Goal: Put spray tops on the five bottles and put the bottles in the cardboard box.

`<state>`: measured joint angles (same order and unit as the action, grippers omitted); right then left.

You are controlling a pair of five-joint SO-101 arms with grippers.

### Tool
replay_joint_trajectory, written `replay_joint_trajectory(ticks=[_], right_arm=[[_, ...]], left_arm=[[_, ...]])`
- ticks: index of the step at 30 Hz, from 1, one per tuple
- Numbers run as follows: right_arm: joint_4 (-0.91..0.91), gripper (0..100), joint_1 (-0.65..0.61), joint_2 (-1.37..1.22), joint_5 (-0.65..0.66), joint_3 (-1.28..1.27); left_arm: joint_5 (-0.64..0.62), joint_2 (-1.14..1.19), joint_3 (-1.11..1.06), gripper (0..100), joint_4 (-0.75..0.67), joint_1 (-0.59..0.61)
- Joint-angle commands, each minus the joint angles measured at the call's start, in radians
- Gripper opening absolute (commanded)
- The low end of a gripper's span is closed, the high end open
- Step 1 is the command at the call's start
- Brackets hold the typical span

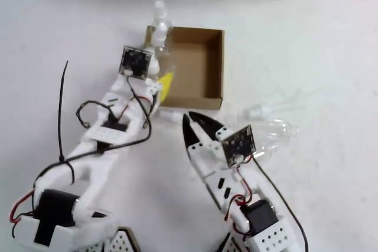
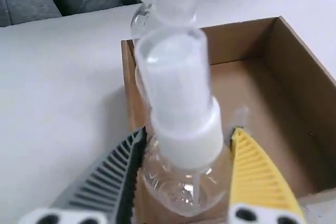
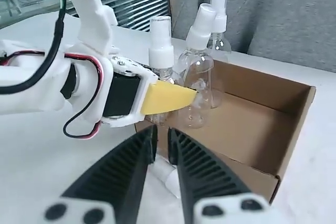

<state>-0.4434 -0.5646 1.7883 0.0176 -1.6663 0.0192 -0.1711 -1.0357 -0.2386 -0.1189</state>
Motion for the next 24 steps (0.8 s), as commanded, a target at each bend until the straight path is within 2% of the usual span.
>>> replay_joint_trajectory(ticks=[1, 4, 17, 24], right_arm=[[0.004, 1.5, 0.012, 0.008, 0.012, -0.008], [0.004, 1.5, 0.012, 0.008, 0.012, -0.008], [0.004, 1.5, 0.012, 0.008, 0.015, -0.008], [0.004, 1.5, 0.012, 0.008, 0.015, -0.008]], left_arm=[[-0.041, -0.012, -0.018, 32, -0.023, 0.054], [-0.063, -0.012, -0.028, 36, -0.026, 0.054], [-0.066, -0.019, -0.028, 36, -0.028, 0.059], [-0.066, -0.185, -0.123, 36, -0.023, 0.054]])
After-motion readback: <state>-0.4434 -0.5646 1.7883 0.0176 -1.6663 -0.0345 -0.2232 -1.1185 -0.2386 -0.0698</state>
